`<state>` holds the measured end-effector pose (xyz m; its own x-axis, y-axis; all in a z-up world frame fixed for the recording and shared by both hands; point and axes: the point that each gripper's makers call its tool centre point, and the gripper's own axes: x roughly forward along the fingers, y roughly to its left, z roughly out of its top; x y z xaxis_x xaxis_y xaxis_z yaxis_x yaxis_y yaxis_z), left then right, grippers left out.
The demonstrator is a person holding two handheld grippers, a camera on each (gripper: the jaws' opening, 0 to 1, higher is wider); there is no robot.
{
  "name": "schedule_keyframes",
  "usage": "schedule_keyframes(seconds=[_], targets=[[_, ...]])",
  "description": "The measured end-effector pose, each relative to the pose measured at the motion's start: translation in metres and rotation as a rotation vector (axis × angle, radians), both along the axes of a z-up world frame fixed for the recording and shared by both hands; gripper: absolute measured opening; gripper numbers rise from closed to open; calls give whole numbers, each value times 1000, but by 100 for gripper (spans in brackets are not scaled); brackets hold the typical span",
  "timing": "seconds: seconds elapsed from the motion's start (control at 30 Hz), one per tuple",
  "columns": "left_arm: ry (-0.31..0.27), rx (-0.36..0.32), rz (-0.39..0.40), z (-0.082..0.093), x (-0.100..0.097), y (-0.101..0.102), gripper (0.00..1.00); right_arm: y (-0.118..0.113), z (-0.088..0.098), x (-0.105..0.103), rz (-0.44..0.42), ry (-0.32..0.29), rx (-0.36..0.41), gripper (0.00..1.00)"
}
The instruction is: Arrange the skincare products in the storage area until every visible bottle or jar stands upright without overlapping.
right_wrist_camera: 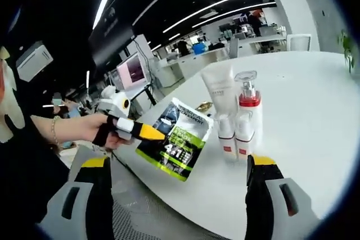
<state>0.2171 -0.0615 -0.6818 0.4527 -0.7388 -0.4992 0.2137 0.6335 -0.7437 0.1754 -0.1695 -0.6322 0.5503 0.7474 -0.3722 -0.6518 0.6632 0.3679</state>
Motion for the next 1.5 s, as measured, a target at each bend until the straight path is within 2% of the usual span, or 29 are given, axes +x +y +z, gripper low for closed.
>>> schedule_keyframes(seconds=[0.13, 0.43, 0.6, 0.67, 0.87, 0.97, 1.07, 1.2, 1.5], targets=[[16, -5, 1, -7, 8, -2, 3, 0, -1, 0, -5, 5, -3, 100], [65, 42, 1, -32, 15, 2, 3, -6, -3, 4, -37, 13, 6, 100], [77, 39, 16, -40, 19, 1, 3, -7, -4, 3, -40, 14, 2, 100], [66, 53, 15, -38, 18, 1, 3, -7, -5, 4, -42, 15, 0, 100], [12, 212, -3, -53, 24, 11, 6, -7, -6, 4, -42, 21, -2, 100], [3, 261, -24, -61, 29, 14, 8, -7, -7, 3, -40, 25, -3, 100], [-35, 331, -43, -68, 36, 20, 10, -6, -6, 3, -38, 26, -4, 100], [-56, 375, -67, -70, 33, 18, 12, -5, -6, 2, -38, 28, -3, 100], [-83, 481, -100, -77, 38, 28, 18, -4, -4, 1, -37, 33, -1, 99]])
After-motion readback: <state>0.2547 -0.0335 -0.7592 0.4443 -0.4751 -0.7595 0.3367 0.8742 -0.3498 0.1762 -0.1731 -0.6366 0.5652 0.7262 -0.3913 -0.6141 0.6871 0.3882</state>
